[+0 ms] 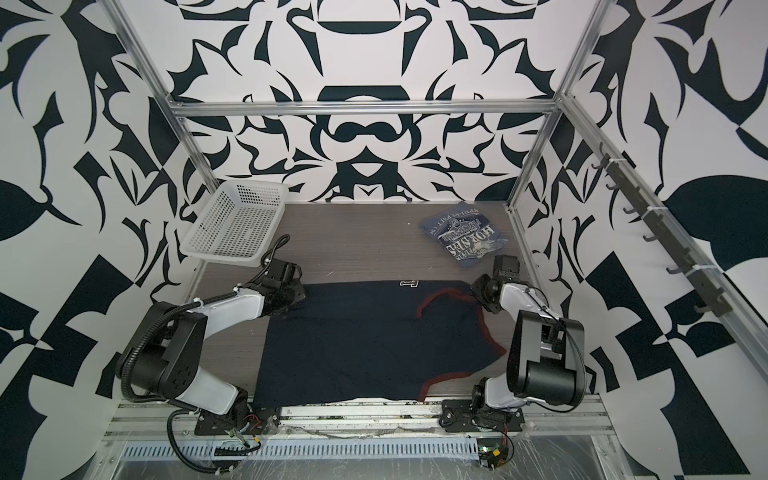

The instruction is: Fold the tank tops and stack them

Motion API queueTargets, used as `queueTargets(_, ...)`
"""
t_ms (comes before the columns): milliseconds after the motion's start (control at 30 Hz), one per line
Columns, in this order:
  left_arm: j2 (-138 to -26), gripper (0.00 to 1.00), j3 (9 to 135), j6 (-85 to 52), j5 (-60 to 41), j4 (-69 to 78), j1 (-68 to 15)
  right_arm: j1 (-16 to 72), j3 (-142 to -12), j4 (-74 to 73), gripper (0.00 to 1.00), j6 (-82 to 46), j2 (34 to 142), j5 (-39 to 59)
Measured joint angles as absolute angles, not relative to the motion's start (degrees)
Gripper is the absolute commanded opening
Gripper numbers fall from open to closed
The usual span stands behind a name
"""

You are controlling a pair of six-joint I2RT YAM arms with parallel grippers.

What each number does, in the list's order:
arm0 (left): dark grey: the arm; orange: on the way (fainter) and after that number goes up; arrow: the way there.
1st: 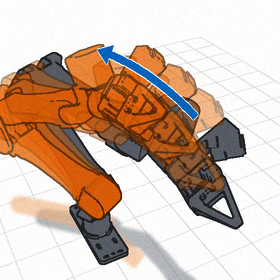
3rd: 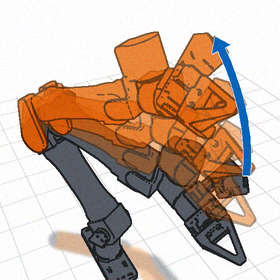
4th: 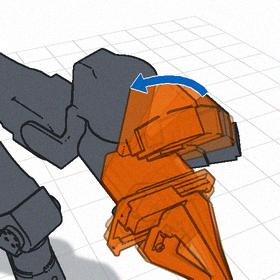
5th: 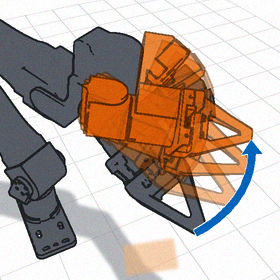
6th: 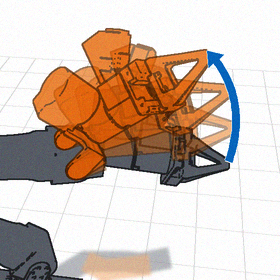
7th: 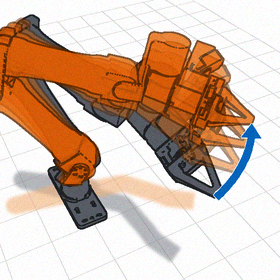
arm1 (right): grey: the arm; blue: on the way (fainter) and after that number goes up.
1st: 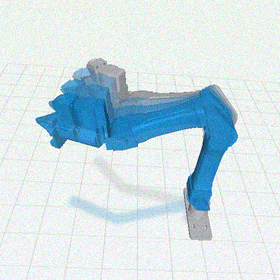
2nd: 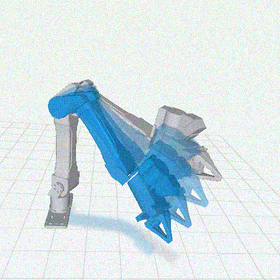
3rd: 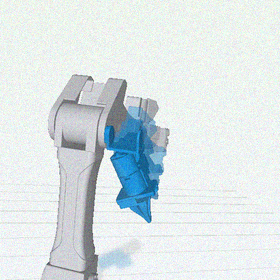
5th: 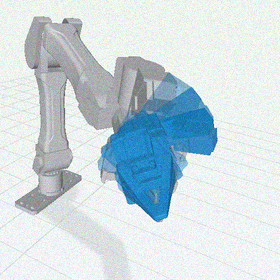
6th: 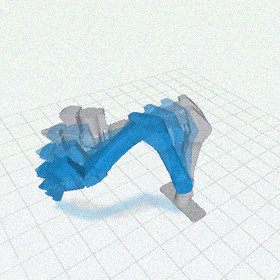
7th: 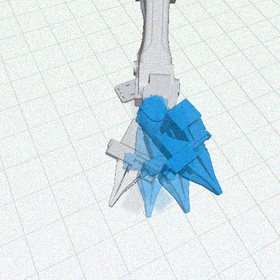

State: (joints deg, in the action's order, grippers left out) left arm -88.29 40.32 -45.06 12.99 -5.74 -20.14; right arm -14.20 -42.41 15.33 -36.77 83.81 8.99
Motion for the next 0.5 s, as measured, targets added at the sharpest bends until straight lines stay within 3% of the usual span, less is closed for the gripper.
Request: queueTargets(500, -87.53, 0.58, 39.72, -43.66, 12.38, -5.61, -19.99, -16.86, -46.52, 23.7, 0.51, -40.84, 76.44, 14.13)
